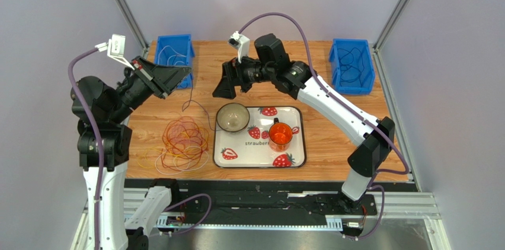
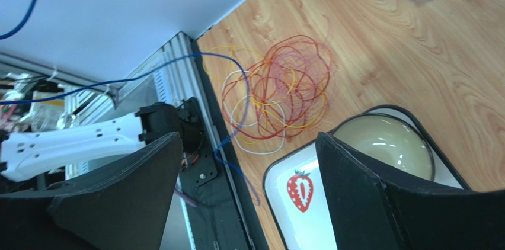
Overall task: Untangle the cables
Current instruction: Pick up the cable from the cable.
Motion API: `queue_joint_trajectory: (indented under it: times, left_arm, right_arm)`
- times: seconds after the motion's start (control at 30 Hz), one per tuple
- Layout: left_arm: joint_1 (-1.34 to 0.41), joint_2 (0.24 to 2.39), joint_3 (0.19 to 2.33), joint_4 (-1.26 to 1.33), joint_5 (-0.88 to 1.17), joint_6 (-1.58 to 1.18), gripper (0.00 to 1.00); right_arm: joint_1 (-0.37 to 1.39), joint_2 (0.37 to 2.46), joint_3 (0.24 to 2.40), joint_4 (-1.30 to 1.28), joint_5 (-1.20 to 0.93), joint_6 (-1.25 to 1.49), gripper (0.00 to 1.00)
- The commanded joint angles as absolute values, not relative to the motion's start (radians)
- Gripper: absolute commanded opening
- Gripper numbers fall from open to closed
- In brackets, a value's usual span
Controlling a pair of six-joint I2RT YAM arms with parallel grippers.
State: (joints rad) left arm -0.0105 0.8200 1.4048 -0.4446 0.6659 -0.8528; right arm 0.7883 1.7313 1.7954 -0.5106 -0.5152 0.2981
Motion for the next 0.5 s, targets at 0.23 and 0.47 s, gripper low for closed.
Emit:
queue_joint_trajectory:
  times: [0.23, 0.47]
  left_arm:
    - [-0.006, 0.89, 1.304, 0.06, 1.009, -1.143, 0.0]
    - [-0.006, 0.923, 1.292, 0.224, 1.088, -1.261, 0.0]
  right_arm:
    - [0.747, 1.762, 1.804, -0.396, -0.915, 0.316, 0.85]
    - [0.736, 1.815, 1.824, -0.373, -1.081, 0.311, 0.85]
